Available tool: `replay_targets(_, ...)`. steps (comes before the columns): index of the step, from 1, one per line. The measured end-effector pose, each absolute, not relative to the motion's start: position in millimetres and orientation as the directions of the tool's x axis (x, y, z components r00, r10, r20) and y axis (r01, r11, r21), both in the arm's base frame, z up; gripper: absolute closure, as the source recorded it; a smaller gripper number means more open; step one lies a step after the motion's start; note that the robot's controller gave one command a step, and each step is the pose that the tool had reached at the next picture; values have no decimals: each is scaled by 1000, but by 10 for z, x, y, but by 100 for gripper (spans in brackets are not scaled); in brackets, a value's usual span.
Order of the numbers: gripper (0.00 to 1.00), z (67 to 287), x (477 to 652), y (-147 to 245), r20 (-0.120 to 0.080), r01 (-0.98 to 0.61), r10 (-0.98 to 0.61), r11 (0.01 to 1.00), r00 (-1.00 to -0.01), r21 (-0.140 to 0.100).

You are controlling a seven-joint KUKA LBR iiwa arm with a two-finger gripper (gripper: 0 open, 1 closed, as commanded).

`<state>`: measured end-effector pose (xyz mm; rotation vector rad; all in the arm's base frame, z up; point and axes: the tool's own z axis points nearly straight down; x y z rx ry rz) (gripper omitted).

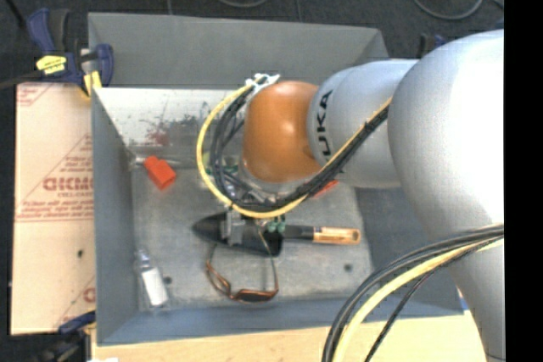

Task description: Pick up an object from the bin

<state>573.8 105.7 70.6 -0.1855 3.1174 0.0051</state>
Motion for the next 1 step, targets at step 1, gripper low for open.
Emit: replay_targets(1,100,706,5738,1057,-19,-118,-118,993,-993,2)
